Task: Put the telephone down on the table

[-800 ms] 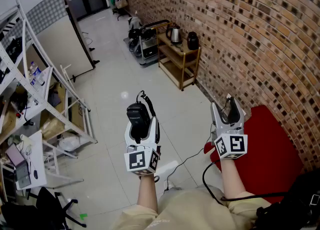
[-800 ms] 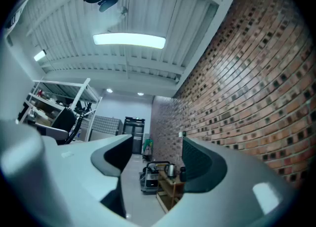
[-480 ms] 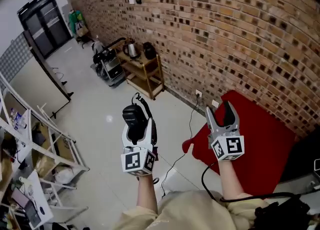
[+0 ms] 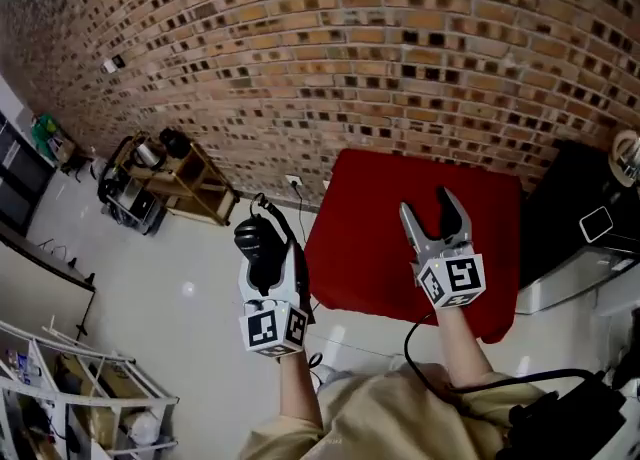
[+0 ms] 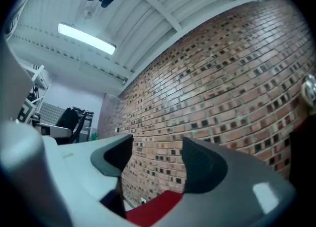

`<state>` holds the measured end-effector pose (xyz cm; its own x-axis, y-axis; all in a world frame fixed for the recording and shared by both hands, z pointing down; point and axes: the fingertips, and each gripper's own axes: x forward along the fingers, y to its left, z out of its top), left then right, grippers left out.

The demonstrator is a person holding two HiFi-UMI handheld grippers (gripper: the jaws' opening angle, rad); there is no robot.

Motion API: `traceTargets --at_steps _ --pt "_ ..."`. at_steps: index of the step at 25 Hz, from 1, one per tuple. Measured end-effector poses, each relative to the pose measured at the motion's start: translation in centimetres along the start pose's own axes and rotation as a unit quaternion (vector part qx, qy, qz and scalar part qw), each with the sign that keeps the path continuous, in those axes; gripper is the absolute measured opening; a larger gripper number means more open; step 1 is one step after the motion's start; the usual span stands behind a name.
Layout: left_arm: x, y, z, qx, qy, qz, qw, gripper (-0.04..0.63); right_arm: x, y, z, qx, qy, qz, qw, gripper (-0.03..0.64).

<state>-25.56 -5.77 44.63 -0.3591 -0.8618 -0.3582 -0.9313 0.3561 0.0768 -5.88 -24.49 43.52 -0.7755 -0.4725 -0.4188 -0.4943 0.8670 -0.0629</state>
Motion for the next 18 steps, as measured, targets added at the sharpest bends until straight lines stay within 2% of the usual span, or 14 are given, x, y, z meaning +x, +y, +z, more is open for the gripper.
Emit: traceTargets --at_steps 4,8,13,18 --pt "4.1 -6.5 -4.7 -0.02 0.034 -0.063 0.9972 0.284 -3.1 -5.8 -0.5 0.0 0.005 -0.054 0.999 0.304" --pt "7.2 -11.8 -8.5 -0.033 0.061 -0.123 0.99 0.284 -4.8 -9.3 -1.3 -0.005 0.014 -0.09 0.996 0.304" --pt "11.6 -13.8 -12.7 -0.012 0.088 -0.149 0.9848 0.284 -4.0 -12.0 -2.1 -0.025 0.032 -0.107 0.993 0.304" --pt "17.1 -14.5 -15.4 -0.015 0.108 -0.182 0.9771 0.285 -0.9 -15.2 -0.7 -0.038 0.015 -0.14 0.989 0.304"
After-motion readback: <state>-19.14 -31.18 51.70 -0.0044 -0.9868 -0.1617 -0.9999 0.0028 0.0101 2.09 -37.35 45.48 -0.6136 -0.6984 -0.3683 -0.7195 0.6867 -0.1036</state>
